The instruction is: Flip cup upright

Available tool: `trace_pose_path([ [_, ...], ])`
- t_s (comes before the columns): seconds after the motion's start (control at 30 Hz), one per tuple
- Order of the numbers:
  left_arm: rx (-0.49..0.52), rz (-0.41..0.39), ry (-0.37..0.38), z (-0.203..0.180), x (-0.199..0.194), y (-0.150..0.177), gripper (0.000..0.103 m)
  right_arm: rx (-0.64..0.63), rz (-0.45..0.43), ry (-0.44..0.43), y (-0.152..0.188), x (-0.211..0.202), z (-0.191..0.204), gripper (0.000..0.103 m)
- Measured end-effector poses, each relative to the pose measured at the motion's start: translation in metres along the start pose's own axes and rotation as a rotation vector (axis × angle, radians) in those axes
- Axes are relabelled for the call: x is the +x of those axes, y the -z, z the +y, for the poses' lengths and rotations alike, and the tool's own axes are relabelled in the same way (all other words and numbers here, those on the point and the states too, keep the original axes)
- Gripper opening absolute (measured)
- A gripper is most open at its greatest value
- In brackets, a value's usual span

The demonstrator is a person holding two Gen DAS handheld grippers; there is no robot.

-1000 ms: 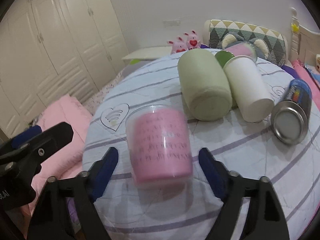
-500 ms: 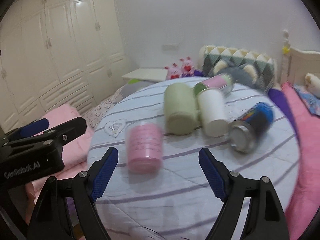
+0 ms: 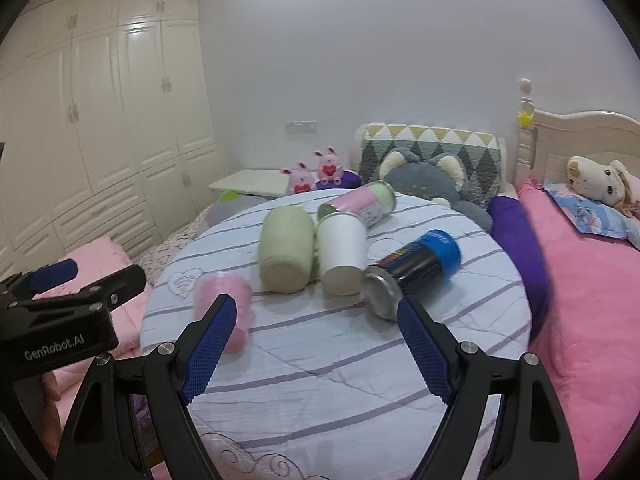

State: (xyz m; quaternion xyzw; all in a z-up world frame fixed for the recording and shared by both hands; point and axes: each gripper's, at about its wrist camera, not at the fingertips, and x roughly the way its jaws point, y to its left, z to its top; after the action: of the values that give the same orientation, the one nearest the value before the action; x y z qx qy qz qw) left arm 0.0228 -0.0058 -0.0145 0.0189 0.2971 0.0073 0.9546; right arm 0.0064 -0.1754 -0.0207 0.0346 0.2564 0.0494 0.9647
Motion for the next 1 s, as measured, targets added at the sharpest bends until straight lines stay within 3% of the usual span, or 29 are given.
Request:
trace_pose_path([
  [0.43,0.050,0.031,-0.004,-0.028,0.003,0.002,0.103,0.046,-0.009,0.012,0.007,-0.007,-0.027,0.084],
  [1.0,0.046,0.019,-0.014,-0.033,0.002,-0.001,0.103,0.048,-0.009,-0.038,0.010,-0.005,-0.032,0.084],
])
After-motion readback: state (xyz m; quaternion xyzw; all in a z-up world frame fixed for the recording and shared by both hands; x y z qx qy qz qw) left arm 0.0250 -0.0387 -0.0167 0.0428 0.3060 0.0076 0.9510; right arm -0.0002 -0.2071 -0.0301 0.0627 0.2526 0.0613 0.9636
